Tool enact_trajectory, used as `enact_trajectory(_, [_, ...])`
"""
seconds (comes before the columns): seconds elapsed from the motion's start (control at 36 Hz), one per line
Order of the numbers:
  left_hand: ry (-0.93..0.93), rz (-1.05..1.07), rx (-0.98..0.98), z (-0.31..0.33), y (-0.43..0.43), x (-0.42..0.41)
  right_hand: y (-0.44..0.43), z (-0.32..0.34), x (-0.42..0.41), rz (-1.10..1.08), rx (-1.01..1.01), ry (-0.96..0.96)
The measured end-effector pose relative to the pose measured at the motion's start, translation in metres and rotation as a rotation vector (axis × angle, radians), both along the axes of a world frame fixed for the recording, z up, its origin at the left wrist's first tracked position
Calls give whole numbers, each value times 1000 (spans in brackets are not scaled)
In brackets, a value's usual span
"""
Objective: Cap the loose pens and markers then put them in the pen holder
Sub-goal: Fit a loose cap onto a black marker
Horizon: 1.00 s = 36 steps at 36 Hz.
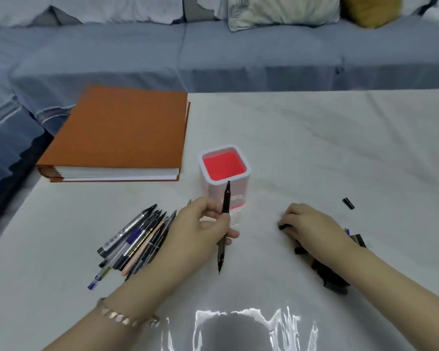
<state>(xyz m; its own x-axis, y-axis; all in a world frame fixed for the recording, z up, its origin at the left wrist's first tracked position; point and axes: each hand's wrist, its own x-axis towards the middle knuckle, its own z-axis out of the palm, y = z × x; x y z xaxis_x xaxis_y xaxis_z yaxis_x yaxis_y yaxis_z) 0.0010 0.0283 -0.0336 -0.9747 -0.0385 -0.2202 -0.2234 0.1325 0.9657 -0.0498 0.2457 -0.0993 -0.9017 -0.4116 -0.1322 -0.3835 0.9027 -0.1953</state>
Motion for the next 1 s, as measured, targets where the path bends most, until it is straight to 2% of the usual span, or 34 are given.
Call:
enact_trajectory(0.08, [22, 12, 197, 16, 5, 6, -5, 8, 8, -103, -175, 25])
enact_trajectory(0.19, [22, 128, 593, 30, 8, 8, -23, 40, 37, -364, -713, 99])
enact_trajectory(0.28, [-4, 250, 874, 38, 10, 11, -33, 70, 63, -466, -1028, 16])
enact_trajectory(0.33, [-5, 286, 962, 39, 11, 13, -37, 85, 77, -530, -1194, -26])
enact_trajectory(0.42, [23, 303, 974, 38, 11, 16, -43, 95, 89, -659, -1385, -77])
enact_trajectory(0.58, [59, 352, 1013, 38, 13, 21, -54, 105, 98, -743, -1469, -105])
enact_trajectory(1.0, [123, 348, 972, 35, 22, 30, -62, 103, 100, -636, -1506, -100])
